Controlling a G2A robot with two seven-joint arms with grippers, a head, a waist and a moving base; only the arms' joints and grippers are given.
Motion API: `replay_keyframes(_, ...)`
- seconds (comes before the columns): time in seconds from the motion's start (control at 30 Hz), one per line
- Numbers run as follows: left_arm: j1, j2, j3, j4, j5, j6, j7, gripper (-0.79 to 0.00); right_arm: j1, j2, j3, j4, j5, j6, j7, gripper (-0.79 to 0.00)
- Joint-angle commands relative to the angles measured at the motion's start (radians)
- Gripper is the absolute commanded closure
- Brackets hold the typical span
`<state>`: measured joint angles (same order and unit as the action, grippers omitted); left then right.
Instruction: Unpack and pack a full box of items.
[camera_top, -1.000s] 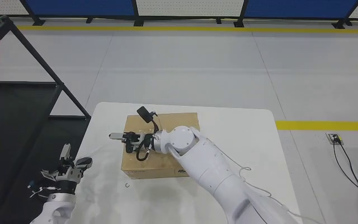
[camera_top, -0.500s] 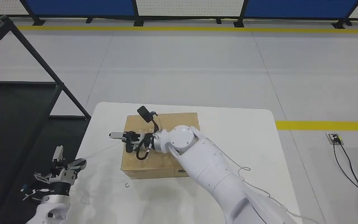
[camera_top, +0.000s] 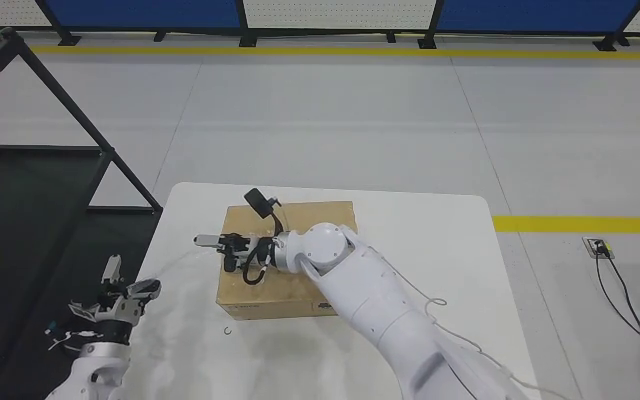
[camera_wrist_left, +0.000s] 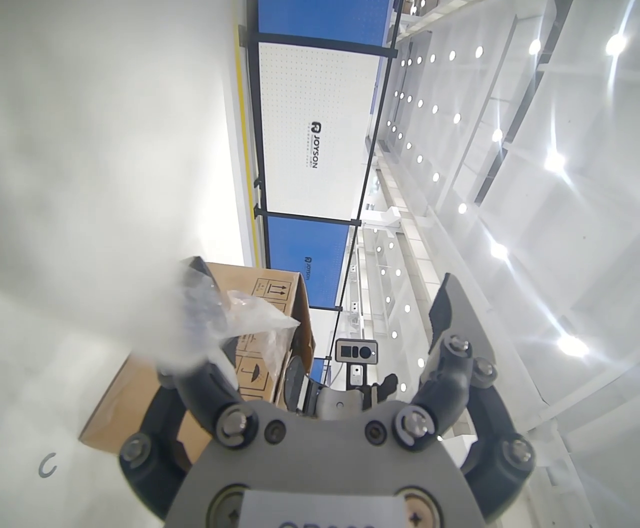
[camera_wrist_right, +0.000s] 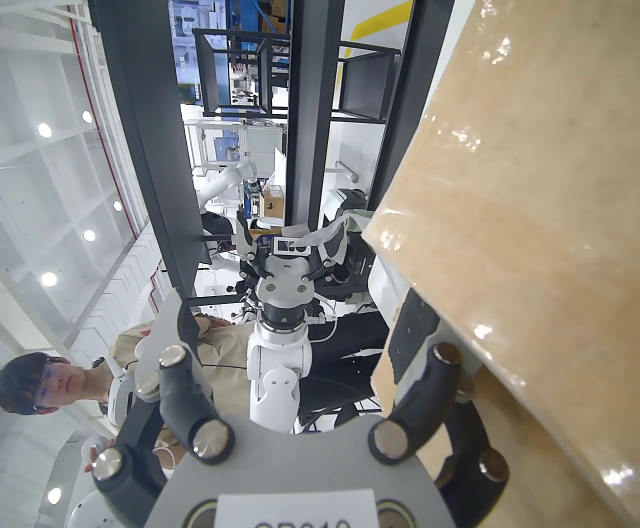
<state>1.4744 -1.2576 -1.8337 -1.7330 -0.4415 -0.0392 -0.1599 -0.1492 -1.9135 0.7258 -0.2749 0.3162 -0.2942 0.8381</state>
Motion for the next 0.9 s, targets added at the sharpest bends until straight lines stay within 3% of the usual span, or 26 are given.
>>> replay_keyframes(0.0,-0.002,0.0,0.007,-0.001,0.006,0.001,-0.001,-0.785,0.0,-0.001,0.003,0.0,-0.004,-0.004,0.001,-0.785)
replay_keyframes(0.87,0.022,-0.003,0.021,-0.018,0.014,0.004,0.007,-0.785,-0.006,-0.015,0.036,0.026,-0.061,0.012,-0.022,-0.785)
